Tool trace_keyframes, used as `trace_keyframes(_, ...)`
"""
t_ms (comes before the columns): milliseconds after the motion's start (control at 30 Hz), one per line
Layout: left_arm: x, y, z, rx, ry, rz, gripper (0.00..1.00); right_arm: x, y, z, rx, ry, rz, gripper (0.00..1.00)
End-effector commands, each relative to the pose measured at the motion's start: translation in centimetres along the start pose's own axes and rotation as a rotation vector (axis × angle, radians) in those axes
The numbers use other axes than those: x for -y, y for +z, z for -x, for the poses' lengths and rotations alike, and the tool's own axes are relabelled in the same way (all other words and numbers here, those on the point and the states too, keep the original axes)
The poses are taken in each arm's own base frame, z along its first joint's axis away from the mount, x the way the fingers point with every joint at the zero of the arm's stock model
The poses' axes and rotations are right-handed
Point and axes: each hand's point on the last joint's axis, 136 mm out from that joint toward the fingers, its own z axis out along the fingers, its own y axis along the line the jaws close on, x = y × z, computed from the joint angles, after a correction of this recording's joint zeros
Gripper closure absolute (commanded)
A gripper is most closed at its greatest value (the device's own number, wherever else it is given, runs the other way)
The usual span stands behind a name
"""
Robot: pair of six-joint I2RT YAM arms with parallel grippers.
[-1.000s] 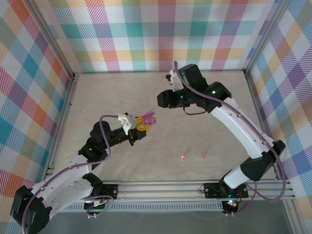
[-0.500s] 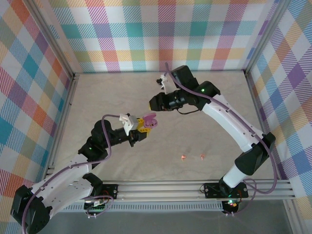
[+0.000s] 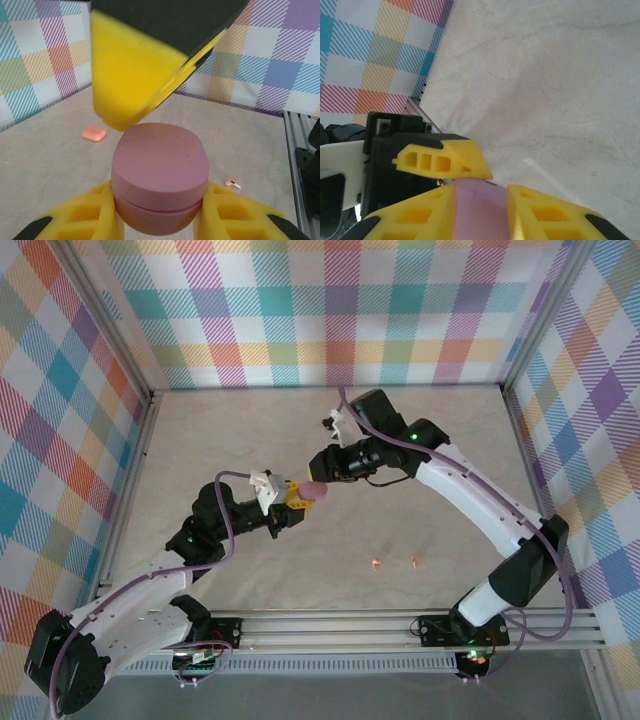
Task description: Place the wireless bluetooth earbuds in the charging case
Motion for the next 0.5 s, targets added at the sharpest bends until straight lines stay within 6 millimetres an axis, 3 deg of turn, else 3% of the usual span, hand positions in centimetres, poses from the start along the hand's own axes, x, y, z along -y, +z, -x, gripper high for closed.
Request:
trace_keyframes(0, 0.1, 0.1, 2.4, 0.068, 0.022, -0.002, 0.9, 0.3, -1.3, -0.5, 0.031, 0.008, -0.032, 0.66)
trace_keyframes(233, -0.4, -0.4, 2.5, 0.088, -0.025, 0.042, 0.9, 1.5, -3.6, 0.6, 0.166, 0.157, 0.094, 0.57)
trace_keyframes(467, -0.4, -0.7, 3.5, 0.128, -0.066, 0.046, 0.89, -0.8, -3.1, 0.3, 0.124, 0.241, 0.321, 0.49)
